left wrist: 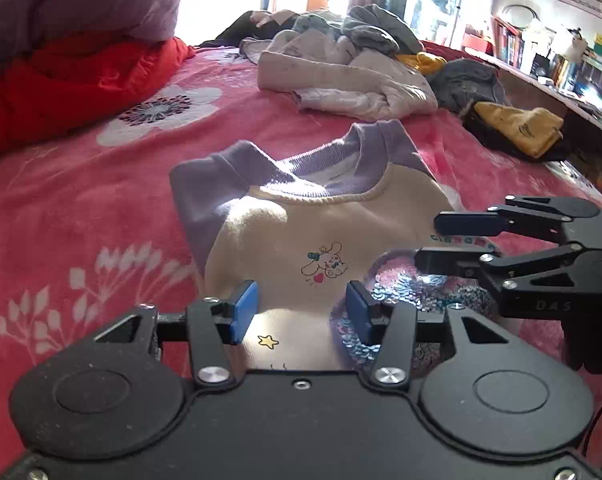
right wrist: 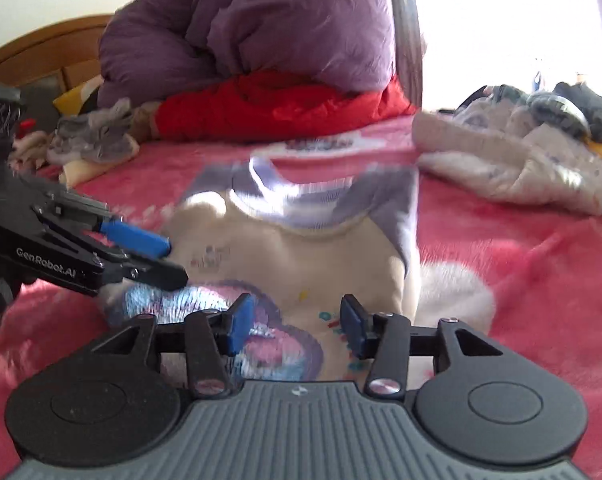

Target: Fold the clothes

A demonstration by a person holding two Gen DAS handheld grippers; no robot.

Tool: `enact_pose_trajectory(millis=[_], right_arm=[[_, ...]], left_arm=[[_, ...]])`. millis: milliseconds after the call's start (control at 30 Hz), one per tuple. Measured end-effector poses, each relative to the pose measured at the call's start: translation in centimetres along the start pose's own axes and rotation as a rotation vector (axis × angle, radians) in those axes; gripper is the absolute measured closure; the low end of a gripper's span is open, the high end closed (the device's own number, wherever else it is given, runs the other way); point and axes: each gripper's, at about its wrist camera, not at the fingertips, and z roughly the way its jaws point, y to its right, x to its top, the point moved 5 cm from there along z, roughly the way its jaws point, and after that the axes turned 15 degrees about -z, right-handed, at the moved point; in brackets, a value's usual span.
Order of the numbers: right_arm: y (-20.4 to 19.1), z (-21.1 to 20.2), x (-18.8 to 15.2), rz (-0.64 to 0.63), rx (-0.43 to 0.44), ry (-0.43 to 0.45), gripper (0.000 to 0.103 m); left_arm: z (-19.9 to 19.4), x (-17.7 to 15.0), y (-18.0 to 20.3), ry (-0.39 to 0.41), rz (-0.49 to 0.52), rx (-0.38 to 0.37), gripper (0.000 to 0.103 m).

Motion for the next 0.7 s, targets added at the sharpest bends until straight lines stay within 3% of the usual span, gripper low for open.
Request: enact_pose_trajectory(millis=[100, 200, 267, 367, 467, 600, 700], right_arm=[[0.2, -1.9, -0.6, 0.091, 0.016, 0.024, 0.054], [-0.2, -3.7, -1.4, 0.125, 0.026, 0.013, 0.053], [-0.5, -5.1, -1.7, 0.157, 0.038, 0.019, 0.051], [-0.4, -7.3, -1.6, 0.220, 0.042, 0.041, 0.046], [0.3, -9.1, -0.1, 0.201, -0.015, 0.065, 0.045], [1.7, -9.2, 4.1, -0.084, -0.249, 0.083, 0.045], [3.8, -7.2, 6.0, -0.241, -0.325, 0.006, 0.044]], left_arm=[[-1.3, 0.6, 1.1, 0.047, 0.017, 0.096, 0.041], [-3.5, 1.1, 3.4, 0.184, 0.207, 0.328, 0.040], [-5.5, 1.2, 5.0, 0.252, 0.298, 0.394, 0.037], [-8.2, 2.0, 6.1, 0.299, 0.269, 0.383, 0.031], [-10.5, 2.8, 6.2, 0.283, 0.156, 0.328, 0.030], [-12.3, 3.8, 5.6, 0.168, -0.069, 0.207, 0.030], [-13.6, 3.4, 5.6, 0.108, -0.179, 0.198, 0.029]])
